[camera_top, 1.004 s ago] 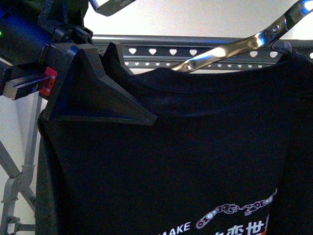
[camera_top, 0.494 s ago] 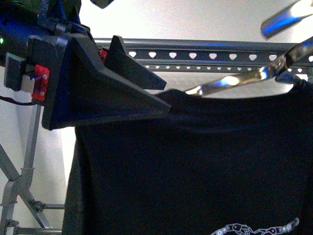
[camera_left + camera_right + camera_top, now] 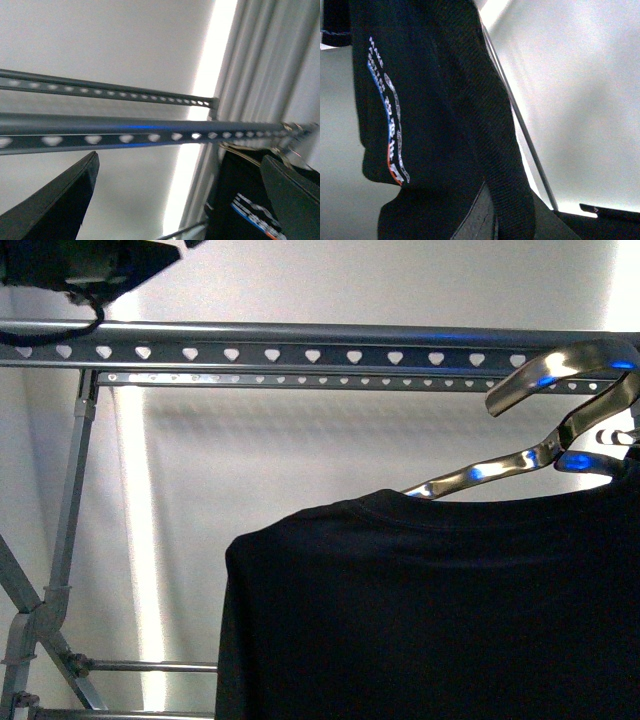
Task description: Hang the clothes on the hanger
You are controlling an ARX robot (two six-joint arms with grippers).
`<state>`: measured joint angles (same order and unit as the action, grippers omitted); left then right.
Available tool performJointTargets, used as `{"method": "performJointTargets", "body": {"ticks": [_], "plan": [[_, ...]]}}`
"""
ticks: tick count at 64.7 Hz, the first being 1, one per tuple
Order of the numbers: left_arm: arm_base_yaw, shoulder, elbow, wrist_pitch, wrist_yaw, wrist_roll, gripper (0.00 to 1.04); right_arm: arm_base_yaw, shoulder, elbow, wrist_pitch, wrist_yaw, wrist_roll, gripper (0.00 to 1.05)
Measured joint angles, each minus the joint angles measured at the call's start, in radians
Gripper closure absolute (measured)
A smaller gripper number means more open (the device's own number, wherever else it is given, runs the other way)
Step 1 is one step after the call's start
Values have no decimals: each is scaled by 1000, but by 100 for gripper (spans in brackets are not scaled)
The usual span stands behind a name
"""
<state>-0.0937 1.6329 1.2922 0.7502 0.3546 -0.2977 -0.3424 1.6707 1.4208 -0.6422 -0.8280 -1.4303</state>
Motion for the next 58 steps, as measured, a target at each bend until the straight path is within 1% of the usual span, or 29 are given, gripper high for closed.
{"method": "performJointTargets", "body": {"ticks": [3, 6, 9, 18, 21, 23, 25, 26, 28, 33, 35, 37, 38, 40, 43, 47, 48, 51, 54, 56, 58], "plan": [[16, -18, 0, -62, -82, -27, 7, -12, 0, 16, -22, -5, 2, 101], [26, -28, -16, -90, -148, -25, 7, -23, 0, 35, -28, -18, 18, 101], [33, -35, -31, -123, -184, -8, 7, -28, 0, 48, -24, -27, 39, 101], [53, -64, -81, -151, -275, -4, 7, -41, -1, 93, -5, -27, 130, 101], [54, -86, -84, -213, -318, 23, 9, -43, -3, 113, -6, -24, 175, 101], [55, -113, -92, -296, -357, 65, 14, -44, -5, 124, -8, -17, 192, 101], [55, -138, -111, -341, -379, 96, 18, -44, -10, 140, -21, -5, 231, 101], [55, -164, -138, -369, -388, 126, 21, -44, -12, 146, -27, -2, 242, 101], [54, -191, -173, -375, -391, 161, 25, -43, -17, 159, -48, 6, 268, 101], [53, -274, -305, -341, -397, 220, 37, -40, -36, 173, -89, 33, 343, 101], [55, -313, -376, -307, -391, 243, 44, -36, -47, 175, -99, 47, 377, 101], [62, -331, -411, -290, -376, 252, 48, -32, -56, 175, -101, 55, 421, 101], [68, -347, -445, -275, -359, 259, 52, -30, -59, 175, -101, 58, 434, 101], [72, -362, -477, -260, -356, 266, 55, -24, -68, 175, -97, 68, 468, 101], [81, -393, -553, -226, -355, 275, 64, -15, -78, 178, -90, 76, 533, 101], [89, -420, -624, -197, -355, 280, 73, -4, -82, 195, -84, 100, 622, 101], [92, -437, -663, -181, -358, 282, 79, -1, -82, 202, -84, 107, 644, 101], [93, -471, -734, -153, -358, 285, 89, 8, -80, 229, -89, 134, 740, 101], [93, -501, -784, -134, -357, 288, 98, 12, -75, 251, -90, 147, 798, 101], [93, -520, -813, -123, -356, 290, 102, 13, -70, 271, -90, 155, 830, 101], [93, -537, -838, -113, -356, 291, 101, 13, -61, 293, -90, 162, 872, 101]]}}
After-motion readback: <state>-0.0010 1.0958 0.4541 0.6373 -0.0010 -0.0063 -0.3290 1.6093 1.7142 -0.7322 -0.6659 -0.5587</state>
